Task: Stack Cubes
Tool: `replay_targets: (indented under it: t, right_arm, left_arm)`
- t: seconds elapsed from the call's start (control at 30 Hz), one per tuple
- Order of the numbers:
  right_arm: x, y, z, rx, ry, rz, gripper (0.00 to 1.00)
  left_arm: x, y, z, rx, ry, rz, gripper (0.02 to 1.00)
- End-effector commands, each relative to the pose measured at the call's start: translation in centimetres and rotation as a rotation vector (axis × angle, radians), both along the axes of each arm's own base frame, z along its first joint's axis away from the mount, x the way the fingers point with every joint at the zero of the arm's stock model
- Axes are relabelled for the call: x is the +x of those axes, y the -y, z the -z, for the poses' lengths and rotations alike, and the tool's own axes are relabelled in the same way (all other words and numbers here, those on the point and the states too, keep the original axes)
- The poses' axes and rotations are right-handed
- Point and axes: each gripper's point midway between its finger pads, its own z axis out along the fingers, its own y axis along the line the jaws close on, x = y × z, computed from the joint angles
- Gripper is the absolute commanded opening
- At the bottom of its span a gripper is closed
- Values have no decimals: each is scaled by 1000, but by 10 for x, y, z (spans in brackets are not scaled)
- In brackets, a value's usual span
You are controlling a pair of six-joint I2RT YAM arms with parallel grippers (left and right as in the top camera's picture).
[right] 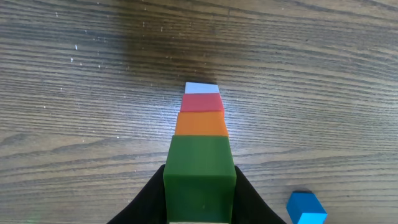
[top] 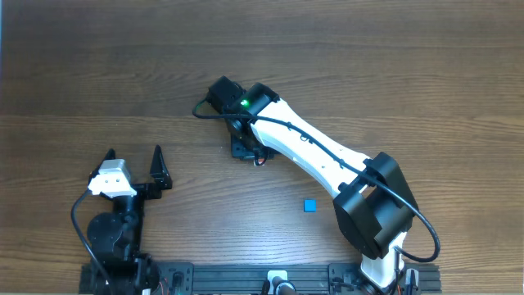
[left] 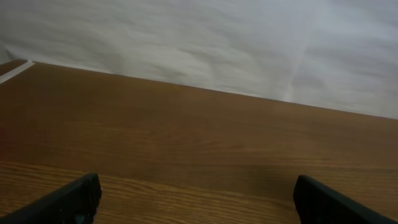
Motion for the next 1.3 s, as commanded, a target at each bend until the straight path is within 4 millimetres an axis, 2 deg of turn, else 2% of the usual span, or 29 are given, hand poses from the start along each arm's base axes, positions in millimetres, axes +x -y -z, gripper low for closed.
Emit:
replay_targets:
  t: [0.03, 0.53, 0.6, 0.67, 0.7, 0.77, 1.03, 1.13, 1.17, 1.3]
  right_arm:
    - [-3, 2, 8, -18, -17, 0, 224]
    - [-4, 3, 10, -23, -20, 0, 312]
    - [-4, 3, 10, -23, -20, 0, 351]
    - [-3, 3, 10, -21, -19, 1, 485]
    - [-3, 3, 10, -21, -18, 1, 592]
    - [-3, 2, 10, -19, -16, 1, 993]
    - [-2, 2, 6, -11, -8, 0, 993]
    - [-11, 3, -19, 13, 20, -28, 993]
    - [-15, 5, -33, 25, 37, -44, 993]
    - [-36, 24, -65, 32, 55, -66, 993]
  left_arm:
    - [0, 0, 1, 15, 2, 6, 1000]
    - [0, 0, 1, 15, 2, 6, 1000]
    - [0, 0, 1, 15, 2, 6, 1000]
    - [0, 0, 1, 15, 2, 6, 1000]
    - [0, 0, 1, 15, 2, 6, 1000]
    - [0, 0, 1, 15, 2, 6, 1000]
    - [0, 0, 1, 15, 2, 6, 1000]
    - [0, 0, 1, 15, 2, 6, 1000]
    - [0, 0, 1, 15, 2, 6, 1000]
    - [0, 0, 1, 15, 2, 6, 998]
